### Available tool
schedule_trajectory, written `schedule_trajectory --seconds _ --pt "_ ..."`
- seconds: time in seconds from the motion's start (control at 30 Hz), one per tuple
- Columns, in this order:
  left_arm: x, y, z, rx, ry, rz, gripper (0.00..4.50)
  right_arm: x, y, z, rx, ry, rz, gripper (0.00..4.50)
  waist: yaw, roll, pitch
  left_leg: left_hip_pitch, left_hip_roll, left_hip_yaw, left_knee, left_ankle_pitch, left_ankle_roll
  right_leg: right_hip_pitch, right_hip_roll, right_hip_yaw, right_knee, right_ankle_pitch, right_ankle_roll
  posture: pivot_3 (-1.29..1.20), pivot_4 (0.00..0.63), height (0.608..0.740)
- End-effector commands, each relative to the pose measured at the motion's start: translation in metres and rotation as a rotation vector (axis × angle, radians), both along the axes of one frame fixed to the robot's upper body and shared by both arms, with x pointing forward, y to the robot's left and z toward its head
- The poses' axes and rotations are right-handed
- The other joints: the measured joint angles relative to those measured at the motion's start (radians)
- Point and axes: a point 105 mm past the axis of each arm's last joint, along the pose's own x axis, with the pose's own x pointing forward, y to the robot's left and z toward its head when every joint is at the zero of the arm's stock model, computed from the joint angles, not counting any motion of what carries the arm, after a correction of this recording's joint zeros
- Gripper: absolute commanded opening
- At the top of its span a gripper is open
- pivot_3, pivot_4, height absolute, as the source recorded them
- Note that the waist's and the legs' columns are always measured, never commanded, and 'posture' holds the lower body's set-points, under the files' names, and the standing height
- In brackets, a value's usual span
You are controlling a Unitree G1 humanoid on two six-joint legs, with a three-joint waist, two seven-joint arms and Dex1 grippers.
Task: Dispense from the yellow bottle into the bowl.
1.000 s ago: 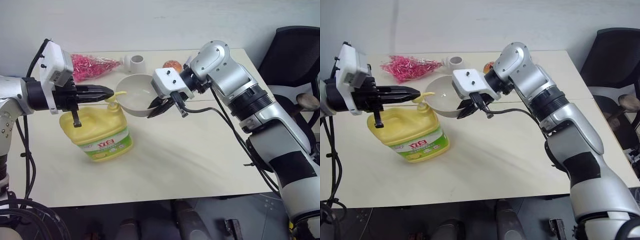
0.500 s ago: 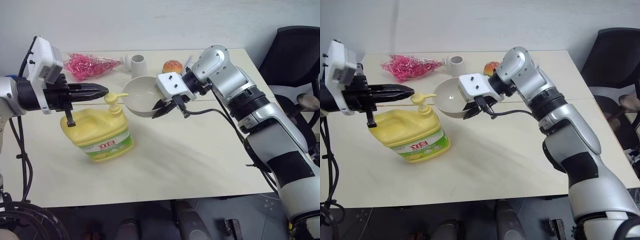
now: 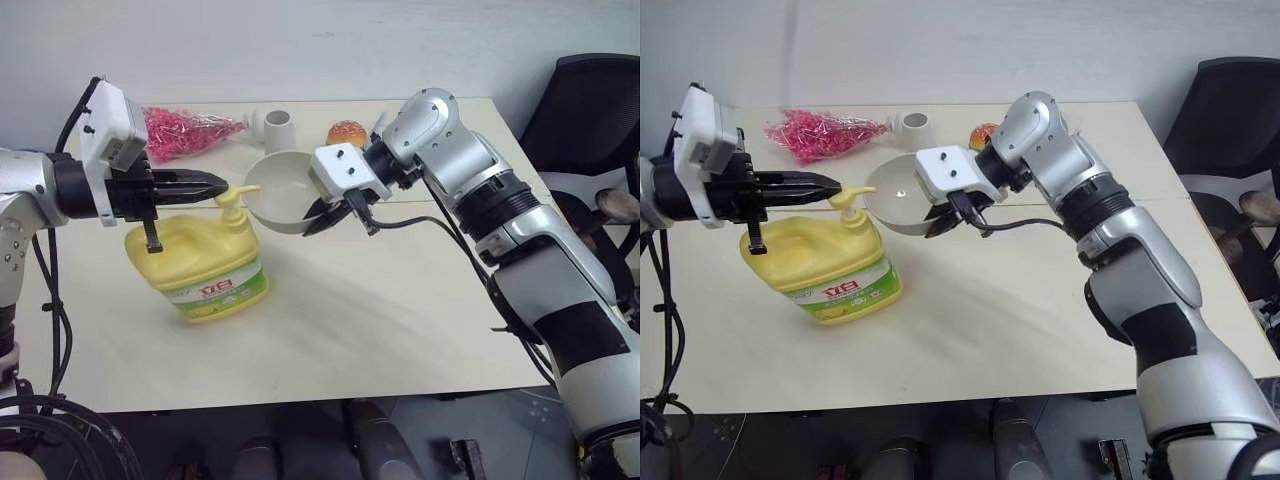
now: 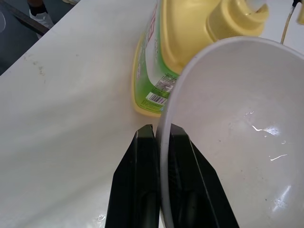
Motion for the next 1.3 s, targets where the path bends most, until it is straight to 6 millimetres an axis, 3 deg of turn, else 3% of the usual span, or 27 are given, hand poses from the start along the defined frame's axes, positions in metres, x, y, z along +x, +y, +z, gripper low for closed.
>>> schedule_trajectory --seconds 0.03,0.33,0.8,1.2,1.3 --pt "0.0 0.006 -0.027 0.116 0.112 0.013 0.03 -0.009 0.002 0.017 -0.001 -0.037 0.073 0.0 -0.001 0.0 0.0 0.001 0.0 0.0 0.0 0.0 0.0 0.0 0.0 0.0 0.0 0.0 0.0 0.0 0.15 0.74" --pt "0.007 0.015 -0.043 0.21 0.174 0.035 0.03 -0.012 0.003 0.019 -0.001 -0.039 0.084 0.0 0.001 0.0 0.0 0.005 0.0 0.0 0.0 -0.001 0.002 0.005 0.0 0.0 0.001 0.0 0.0 0.0 0.15 0.74" --pt "0.02 0.013 -0.056 0.258 0.236 0.003 0.03 -0.022 0.005 0.017 -0.01 -0.025 0.123 0.0 0.003 0.003 -0.003 0.007 0.0 0.0 0.0 -0.002 0.003 0.006 0.001 0.001 0.005 0.0 0.0 0.0 0.15 0.74" --pt "0.009 0.016 -0.08 0.372 0.332 -0.063 0.03 -0.023 0.005 0.015 -0.017 -0.021 0.13 0.0 0.002 0.006 -0.005 0.008 0.0 0.0 0.001 -0.002 0.003 0.006 0.001 0.001 0.005 -0.001 -0.001 0.0 0.15 0.74" --pt "0.012 0.015 -0.077 0.356 0.309 -0.062 0.03 -0.023 0.006 0.015 -0.016 -0.019 0.131 0.0 0.002 0.01 -0.009 0.008 0.0 0.0 0.0 -0.002 0.004 0.006 0.001 0.001 0.005 -0.001 -0.001 0.0 0.15 0.74"
